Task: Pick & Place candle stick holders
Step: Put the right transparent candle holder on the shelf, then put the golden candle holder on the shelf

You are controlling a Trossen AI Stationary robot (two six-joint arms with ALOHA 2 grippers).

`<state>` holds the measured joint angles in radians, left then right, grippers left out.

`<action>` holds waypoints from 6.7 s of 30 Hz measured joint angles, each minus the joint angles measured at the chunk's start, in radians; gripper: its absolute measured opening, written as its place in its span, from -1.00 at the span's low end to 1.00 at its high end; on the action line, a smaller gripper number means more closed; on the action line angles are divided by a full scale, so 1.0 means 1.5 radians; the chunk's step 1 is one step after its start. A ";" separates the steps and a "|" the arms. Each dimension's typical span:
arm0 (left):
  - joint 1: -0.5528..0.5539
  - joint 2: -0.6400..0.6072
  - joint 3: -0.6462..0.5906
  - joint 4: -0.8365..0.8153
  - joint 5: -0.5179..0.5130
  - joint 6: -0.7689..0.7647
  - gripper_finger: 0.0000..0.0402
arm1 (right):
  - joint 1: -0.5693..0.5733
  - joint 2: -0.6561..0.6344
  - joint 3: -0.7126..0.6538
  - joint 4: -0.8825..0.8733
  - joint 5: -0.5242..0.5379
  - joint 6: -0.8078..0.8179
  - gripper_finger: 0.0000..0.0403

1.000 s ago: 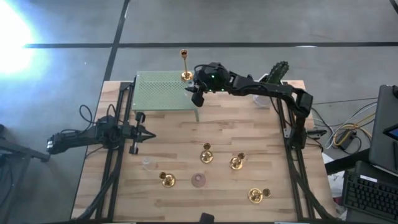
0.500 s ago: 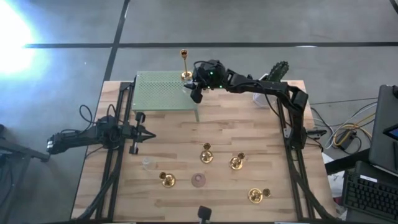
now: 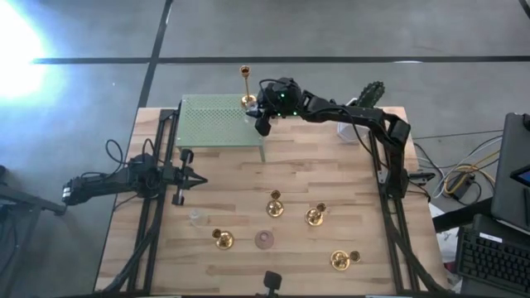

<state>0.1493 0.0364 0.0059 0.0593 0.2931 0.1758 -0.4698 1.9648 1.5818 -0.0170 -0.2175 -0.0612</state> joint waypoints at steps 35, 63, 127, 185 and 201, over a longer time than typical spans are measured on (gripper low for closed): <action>0.000 0.000 0.000 0.000 0.000 0.000 -0.91 | -0.003 -0.004 -0.001 0.033 0.005 -0.044 0.01; 0.000 0.000 0.000 0.000 0.000 0.000 -0.91 | 0.052 -0.282 0.001 -0.401 0.053 -0.044 -0.06; 0.000 0.000 0.000 0.000 0.000 0.000 -0.91 | 1.083 -0.571 -0.463 -0.761 0.315 1.133 -0.96; 0.000 0.000 0.000 0.000 0.000 0.000 -0.91 | 1.043 -0.350 -0.494 -0.288 0.608 0.966 -0.93; 0.000 0.000 0.000 0.000 0.000 0.000 -0.91 | 1.021 -0.357 -0.233 -0.706 0.624 0.993 -0.95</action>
<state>0.1493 0.0364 0.0059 0.0593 0.2932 0.1759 1.0611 1.4292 1.2322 -1.0756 0.7179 1.4286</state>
